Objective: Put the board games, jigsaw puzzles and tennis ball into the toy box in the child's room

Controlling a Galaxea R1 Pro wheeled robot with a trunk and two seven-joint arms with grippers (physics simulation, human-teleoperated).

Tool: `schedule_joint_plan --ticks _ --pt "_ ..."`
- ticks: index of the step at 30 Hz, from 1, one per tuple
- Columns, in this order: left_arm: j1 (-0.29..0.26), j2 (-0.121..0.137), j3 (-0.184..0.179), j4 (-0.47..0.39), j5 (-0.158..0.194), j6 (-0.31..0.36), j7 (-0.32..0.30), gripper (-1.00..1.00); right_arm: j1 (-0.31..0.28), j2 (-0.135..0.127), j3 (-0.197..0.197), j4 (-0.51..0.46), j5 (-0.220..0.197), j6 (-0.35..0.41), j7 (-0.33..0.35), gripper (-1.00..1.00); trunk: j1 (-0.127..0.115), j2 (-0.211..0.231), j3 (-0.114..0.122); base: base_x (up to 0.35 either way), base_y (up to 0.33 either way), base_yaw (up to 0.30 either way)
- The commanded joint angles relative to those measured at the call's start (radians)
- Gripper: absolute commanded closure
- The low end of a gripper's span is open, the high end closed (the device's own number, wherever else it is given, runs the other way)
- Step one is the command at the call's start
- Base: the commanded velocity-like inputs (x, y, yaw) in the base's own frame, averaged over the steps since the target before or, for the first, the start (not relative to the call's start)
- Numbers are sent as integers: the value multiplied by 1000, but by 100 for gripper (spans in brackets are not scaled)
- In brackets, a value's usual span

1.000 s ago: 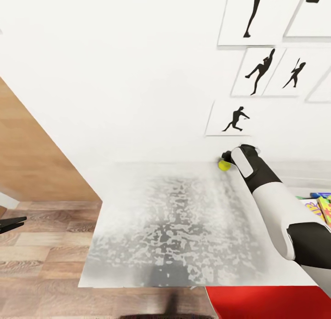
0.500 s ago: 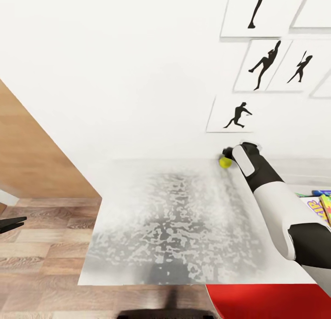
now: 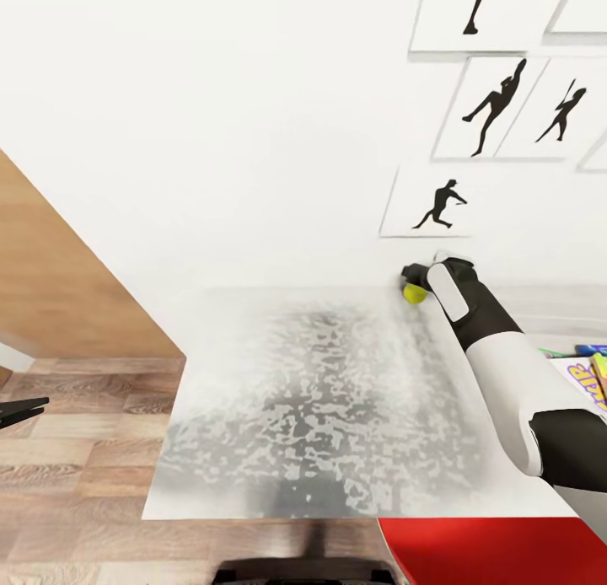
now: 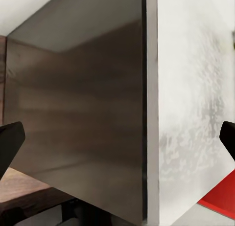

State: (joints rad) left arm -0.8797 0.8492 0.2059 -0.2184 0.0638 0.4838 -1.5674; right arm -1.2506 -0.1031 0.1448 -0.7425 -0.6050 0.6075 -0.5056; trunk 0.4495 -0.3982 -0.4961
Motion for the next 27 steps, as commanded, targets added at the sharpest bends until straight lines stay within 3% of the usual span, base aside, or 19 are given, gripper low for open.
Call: schedule_joint_plan --ticks 1,17,27 --pt "-1 1 -5 1 5 10 -3 -100 -1 -1 6 -1 -10 2 -6 -100 1 -2 -3 0 0 0" --pt "-1 1 -5 1 5 10 -3 -100 -1 -4 6 -1 -12 5 11 -100 1 -2 -7 0 0 0" --pt "-1 1 -5 1 5 10 -3 -100 -1 -36 6 -1 -13 7 13 -100 1 -2 -7 0 0 0"
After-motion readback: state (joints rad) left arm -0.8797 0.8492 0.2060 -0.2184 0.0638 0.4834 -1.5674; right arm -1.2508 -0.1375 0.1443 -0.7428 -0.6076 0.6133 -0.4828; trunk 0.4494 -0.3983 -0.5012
